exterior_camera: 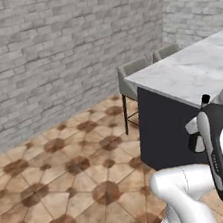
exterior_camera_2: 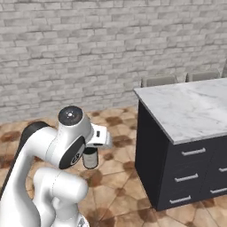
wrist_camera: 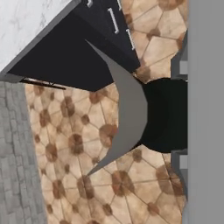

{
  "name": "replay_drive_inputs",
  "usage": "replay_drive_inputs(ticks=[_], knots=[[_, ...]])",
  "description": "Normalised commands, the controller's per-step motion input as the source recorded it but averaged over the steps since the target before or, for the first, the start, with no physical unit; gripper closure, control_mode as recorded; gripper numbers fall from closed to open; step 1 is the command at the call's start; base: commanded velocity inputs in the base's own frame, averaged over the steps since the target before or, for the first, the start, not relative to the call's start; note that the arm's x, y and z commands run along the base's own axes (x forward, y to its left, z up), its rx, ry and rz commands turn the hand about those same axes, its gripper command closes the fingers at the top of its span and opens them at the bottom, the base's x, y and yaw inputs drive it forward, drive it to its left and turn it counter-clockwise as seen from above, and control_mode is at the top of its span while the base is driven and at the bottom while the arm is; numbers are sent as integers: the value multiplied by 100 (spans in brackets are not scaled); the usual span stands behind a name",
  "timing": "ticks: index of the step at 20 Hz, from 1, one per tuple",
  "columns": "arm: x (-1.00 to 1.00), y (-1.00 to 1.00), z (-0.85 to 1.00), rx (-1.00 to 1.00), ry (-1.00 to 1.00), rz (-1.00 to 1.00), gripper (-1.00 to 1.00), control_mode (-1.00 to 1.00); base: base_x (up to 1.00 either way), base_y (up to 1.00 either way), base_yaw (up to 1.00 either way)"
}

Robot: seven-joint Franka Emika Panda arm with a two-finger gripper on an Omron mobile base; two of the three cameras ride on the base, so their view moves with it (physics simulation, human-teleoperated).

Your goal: Move the drinks to the dining counter.

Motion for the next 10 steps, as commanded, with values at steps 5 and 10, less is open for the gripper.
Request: replay_drive_inputs(ticks=[5,10], knots=[[0,0,0,0,0,0,100,100,100,-49,-4],[0,0,0,0,0,0,100,100,100,-76,6]])
